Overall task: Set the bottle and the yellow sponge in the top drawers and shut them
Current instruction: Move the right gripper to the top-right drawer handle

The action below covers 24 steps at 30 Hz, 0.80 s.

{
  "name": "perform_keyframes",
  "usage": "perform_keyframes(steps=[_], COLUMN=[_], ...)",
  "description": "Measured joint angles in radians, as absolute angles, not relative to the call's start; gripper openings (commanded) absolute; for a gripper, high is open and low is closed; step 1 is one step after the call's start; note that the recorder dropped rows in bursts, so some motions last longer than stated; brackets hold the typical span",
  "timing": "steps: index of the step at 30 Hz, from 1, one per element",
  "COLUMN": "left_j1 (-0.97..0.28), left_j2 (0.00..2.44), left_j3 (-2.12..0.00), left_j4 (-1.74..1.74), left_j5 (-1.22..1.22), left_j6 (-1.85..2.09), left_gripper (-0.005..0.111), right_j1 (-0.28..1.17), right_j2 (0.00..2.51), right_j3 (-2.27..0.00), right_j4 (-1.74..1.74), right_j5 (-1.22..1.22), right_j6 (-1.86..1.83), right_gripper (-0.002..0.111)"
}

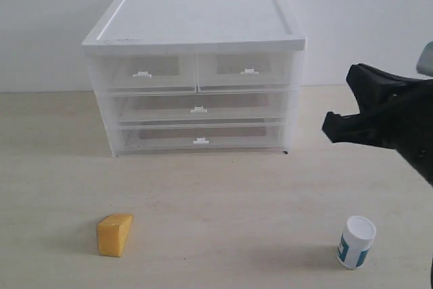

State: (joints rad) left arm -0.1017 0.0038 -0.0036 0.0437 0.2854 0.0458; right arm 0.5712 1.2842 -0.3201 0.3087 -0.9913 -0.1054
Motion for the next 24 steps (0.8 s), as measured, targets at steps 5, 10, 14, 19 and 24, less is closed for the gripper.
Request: perform_keyframes(steps=[5,10,14,19,24], left_j1=[-0.102,-0.102,-0.102,-0.102,-0.102], left_j2=[0.004,0.004,0.004,0.004,0.004], left_j3=[-0.004,-0.004,-0.004,-0.004,-0.004], left_j4=[0.044,0.044,0.044,0.044,0.044], left_j5=[0.285,0.285,0.285,0.285,0.285], left_j6=[0.046,0.046,0.046,0.046,0.046], left_gripper=[0.004,0.004,0.004,0.004,0.004], right_j1=[0.749,0.842,0.858,0.858,0.858], right_j2=[1.394,1.515,1.606,1.692,1.721], right_j3=[-0.320,-0.360,-0.414,-0.485,-0.540], right_j4=[0.528,0.633,0.662,0.666,0.668], right_j5=[-1.165,-1.202,-1.202,-1.202,-1.199], right_j6=[-0.224,-0.236,-0.236,-0.205,-0.110], right_gripper=[0.000,0.000,0.000,0.000,0.000])
